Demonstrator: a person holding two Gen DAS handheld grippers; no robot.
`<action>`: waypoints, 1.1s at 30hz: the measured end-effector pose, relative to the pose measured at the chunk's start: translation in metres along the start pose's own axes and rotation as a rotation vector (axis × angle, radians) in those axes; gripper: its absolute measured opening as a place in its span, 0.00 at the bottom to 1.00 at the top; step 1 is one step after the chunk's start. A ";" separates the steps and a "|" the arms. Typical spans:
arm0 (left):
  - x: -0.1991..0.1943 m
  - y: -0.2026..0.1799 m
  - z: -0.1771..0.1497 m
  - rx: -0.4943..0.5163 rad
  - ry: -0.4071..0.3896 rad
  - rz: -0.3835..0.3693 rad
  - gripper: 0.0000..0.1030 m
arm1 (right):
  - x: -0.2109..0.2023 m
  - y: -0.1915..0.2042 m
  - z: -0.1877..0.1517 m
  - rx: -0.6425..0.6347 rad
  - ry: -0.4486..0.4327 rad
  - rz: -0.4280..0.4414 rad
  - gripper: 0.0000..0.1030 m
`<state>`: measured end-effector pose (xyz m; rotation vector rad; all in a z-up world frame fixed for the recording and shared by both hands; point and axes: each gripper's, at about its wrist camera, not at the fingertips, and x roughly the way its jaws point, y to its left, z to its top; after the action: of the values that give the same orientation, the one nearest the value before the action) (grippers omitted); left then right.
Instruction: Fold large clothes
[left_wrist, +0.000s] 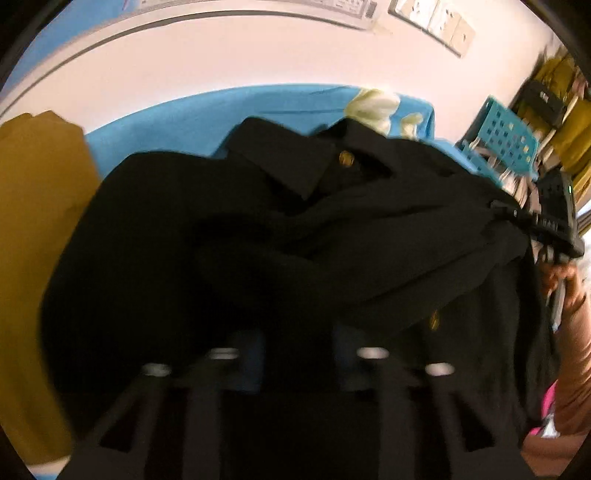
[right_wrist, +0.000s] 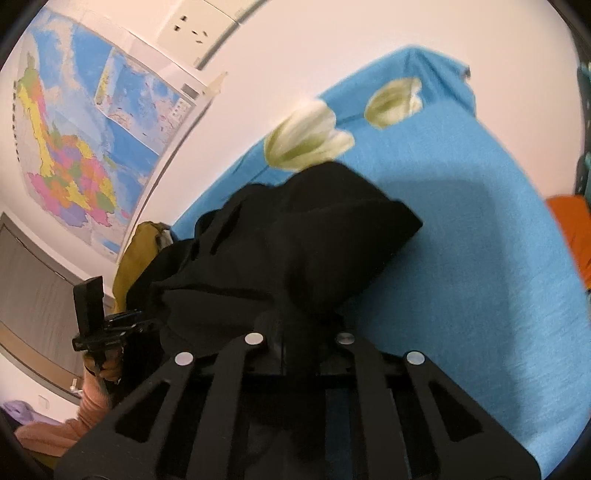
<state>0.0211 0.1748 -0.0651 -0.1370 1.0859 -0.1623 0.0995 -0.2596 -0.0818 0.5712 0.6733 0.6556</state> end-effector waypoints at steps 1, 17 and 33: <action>-0.002 0.000 0.007 -0.013 -0.016 0.005 0.12 | -0.004 0.004 0.003 -0.013 -0.018 -0.001 0.06; -0.013 0.005 0.006 -0.007 -0.106 0.079 0.63 | -0.037 0.021 -0.005 -0.067 -0.074 -0.181 0.36; -0.131 0.030 -0.090 -0.058 -0.300 0.124 0.74 | 0.000 0.096 -0.038 -0.283 0.067 -0.148 0.38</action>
<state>-0.1166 0.2277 0.0016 -0.1408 0.7975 0.0021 0.0377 -0.1865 -0.0433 0.2355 0.6648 0.6201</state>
